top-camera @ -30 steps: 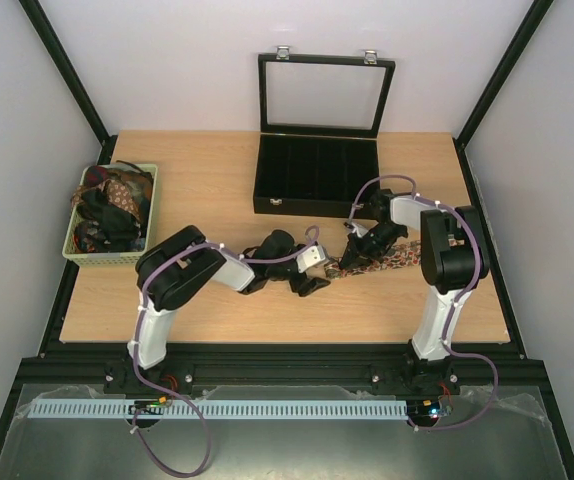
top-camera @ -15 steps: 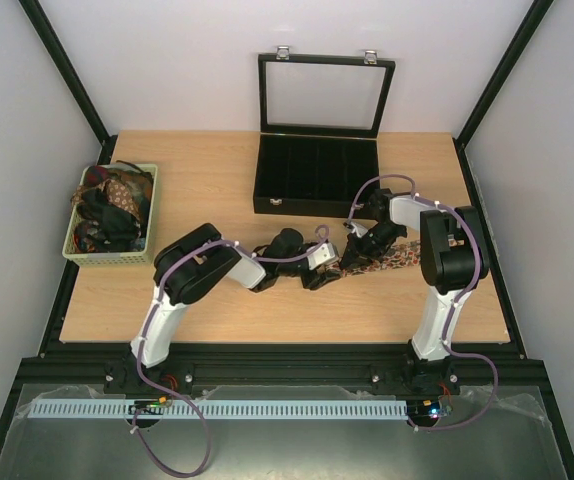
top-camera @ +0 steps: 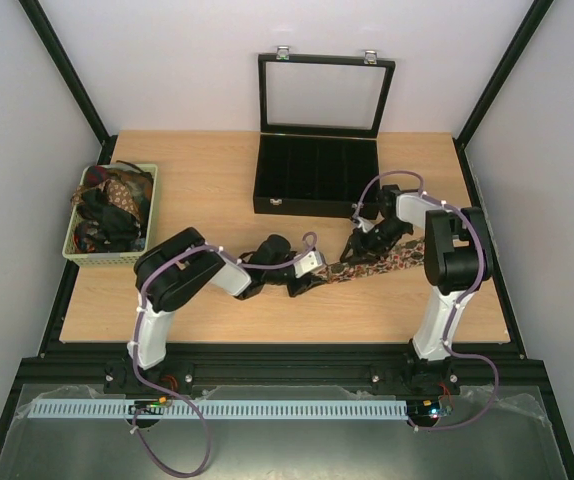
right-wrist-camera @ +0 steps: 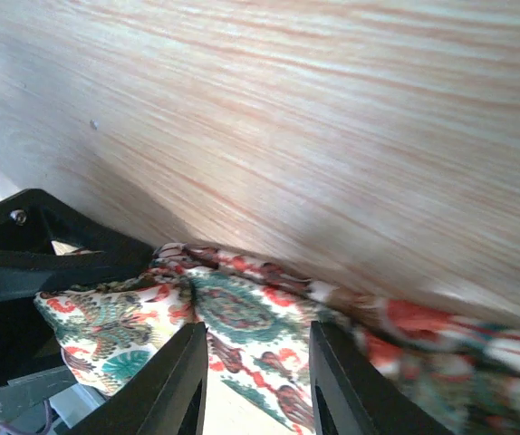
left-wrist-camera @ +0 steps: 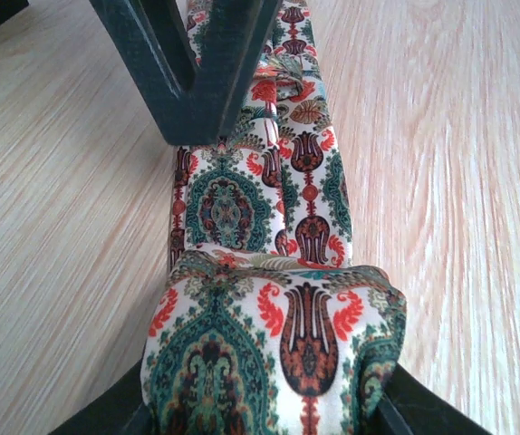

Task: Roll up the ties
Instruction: Roll the tie at the center of the board.

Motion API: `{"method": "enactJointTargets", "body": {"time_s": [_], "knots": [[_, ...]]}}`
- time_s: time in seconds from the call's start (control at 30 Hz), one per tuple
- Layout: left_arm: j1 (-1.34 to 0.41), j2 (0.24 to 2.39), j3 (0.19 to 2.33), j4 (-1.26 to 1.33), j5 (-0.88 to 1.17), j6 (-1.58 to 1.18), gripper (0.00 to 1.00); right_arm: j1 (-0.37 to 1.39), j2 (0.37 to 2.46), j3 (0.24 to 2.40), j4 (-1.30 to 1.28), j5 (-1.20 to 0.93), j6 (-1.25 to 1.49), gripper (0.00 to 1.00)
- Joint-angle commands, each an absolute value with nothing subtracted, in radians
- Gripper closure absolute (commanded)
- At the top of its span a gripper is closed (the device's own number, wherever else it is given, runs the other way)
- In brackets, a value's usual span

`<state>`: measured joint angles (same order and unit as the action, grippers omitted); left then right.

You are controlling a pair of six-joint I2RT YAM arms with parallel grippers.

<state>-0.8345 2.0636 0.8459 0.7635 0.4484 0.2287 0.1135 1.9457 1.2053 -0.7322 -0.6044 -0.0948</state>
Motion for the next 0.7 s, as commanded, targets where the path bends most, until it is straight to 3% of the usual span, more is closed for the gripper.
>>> {"method": "enactJointTargets", "body": {"time_s": [0.0,0.3,0.5,0.67], "knots": [[-0.813,2.046,0.784,0.622,0.468,0.261,0.66,0.105,1.949,1.183,-0.733,-0.609,-0.088,0.69],[-0.753,1.983,0.814,0.562,0.440,0.183,0.63,0.142,1.976,1.103,-0.647,-0.500,-0.075,0.75],[-0.778,1.983,0.818,0.464,0.384,0.303,0.62,0.141,1.986,1.150,-0.643,-0.490,-0.070,0.75],[-0.782,2.004,0.821,0.378,0.333,0.351,0.61,0.147,1.929,1.185,-0.684,-0.691,-0.055,0.60]]}}
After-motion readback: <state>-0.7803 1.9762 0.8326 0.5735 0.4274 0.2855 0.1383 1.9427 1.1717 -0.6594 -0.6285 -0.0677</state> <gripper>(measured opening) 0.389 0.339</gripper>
